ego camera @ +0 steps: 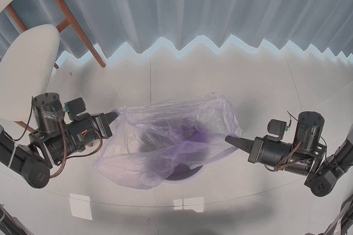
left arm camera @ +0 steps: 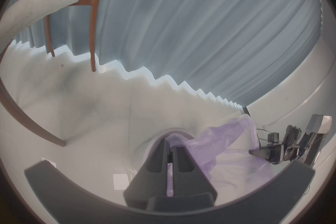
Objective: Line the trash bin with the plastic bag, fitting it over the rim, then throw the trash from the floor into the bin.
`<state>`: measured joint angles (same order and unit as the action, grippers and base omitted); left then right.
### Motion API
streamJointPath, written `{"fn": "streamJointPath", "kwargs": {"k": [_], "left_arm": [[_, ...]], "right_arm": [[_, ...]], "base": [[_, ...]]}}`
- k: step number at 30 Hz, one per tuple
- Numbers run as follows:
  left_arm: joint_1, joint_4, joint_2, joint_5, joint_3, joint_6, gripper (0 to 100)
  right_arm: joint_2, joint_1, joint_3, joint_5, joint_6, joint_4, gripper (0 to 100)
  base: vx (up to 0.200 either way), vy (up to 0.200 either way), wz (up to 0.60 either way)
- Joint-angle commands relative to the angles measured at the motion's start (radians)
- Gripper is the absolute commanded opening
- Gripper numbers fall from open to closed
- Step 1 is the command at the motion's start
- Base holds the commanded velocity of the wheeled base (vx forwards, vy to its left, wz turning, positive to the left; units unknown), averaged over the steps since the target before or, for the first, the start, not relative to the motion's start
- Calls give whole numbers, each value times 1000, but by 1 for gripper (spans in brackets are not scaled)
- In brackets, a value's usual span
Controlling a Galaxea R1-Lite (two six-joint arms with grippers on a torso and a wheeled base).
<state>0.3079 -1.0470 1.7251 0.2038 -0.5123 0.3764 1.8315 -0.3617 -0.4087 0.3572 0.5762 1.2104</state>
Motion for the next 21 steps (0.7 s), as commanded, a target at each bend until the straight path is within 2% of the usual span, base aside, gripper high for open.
{"fn": "streamJointPath", "kwargs": {"k": [1,5,9,16,21], "left_arm": [[-69,4,4,3,-29,9,0],[-67,4,13,3,-31,9,0],[-30,-1,37,2,-25,12,0],[-23,-10,100,3,-23,19,0],[-24,-57,211,5,-38,70,0]], "right_arm": [[25,63,-10,14,-29,-26,0],[69,84,-10,14,-95,-26,0],[94,81,-28,12,-93,-15,0],[115,86,-76,8,-87,-11,0],[206,124,-131,-23,-85,70,0]], "base": [[0,0,0],[0,0,0],[0,0,0],[0,0,0],[0,0,0]]}}
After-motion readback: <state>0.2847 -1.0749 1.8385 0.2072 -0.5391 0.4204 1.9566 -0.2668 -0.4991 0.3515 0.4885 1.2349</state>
